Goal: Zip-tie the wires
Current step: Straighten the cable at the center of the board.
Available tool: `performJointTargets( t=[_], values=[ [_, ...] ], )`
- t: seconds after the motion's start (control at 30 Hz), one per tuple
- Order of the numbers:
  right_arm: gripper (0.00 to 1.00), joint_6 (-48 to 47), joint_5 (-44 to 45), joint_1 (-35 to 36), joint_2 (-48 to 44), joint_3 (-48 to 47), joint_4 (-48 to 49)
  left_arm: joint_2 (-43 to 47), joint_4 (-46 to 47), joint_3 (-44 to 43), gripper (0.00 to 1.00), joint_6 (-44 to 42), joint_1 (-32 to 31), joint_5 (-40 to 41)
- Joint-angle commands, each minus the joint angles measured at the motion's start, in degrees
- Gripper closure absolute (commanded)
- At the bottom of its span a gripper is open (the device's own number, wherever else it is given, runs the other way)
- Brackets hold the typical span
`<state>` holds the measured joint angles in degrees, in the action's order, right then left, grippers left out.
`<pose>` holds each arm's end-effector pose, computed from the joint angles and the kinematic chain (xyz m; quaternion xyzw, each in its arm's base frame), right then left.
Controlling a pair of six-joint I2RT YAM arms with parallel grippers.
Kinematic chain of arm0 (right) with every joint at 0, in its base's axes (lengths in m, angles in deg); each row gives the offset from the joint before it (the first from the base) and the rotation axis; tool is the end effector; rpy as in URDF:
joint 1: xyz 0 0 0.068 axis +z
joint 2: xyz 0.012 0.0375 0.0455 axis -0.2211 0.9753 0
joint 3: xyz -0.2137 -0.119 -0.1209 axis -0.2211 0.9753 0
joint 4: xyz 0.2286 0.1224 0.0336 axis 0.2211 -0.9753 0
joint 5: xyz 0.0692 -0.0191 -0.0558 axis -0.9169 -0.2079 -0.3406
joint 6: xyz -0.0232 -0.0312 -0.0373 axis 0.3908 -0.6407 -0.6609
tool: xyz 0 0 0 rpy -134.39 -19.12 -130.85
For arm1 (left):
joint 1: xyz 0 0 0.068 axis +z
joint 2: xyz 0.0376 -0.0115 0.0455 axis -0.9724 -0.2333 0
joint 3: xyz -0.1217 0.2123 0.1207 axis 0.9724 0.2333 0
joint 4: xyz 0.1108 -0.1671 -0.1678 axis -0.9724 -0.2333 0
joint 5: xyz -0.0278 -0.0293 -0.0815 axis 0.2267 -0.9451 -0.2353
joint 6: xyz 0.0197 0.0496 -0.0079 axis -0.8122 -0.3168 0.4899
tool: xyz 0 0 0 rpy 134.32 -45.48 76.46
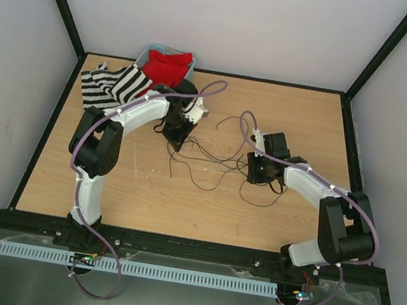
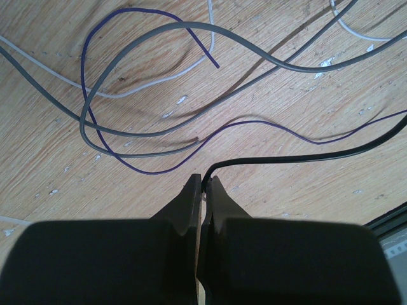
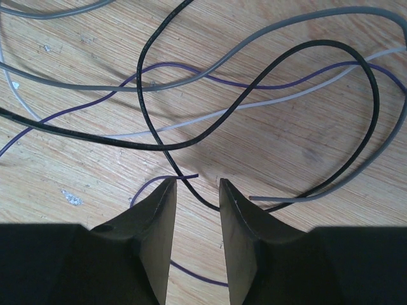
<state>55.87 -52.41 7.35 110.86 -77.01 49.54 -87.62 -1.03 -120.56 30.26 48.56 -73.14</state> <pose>0.2620 0.1007 0.1757 -0.1601 0.9369 0.1188 0.2871 0.3620 -0.2015 0.2116 0.3280 0.9242 -0.1397 0.1367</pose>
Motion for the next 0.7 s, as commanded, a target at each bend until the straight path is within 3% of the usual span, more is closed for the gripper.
performJointTargets(
  t=[0.0, 0.57, 0.67],
  values=[
    [0.57, 0.0, 1.0, 0.8, 1.3, 0.2, 2.3, 1.6, -1.5, -1.3, 1.0, 0.2, -0.1, 0.1],
    [0.57, -0.9, 4.3, 3.0, 4.0, 1.4, 2.2, 1.4, -1.6, -1.4, 1.0, 0.1, -0.2, 0.6],
    [0.64, -1.0, 5.9, 3.7, 4.3, 1.5, 1.7, 1.2, -1.7, -1.4, 1.0, 0.0, -0.2, 0.6]
  ],
)
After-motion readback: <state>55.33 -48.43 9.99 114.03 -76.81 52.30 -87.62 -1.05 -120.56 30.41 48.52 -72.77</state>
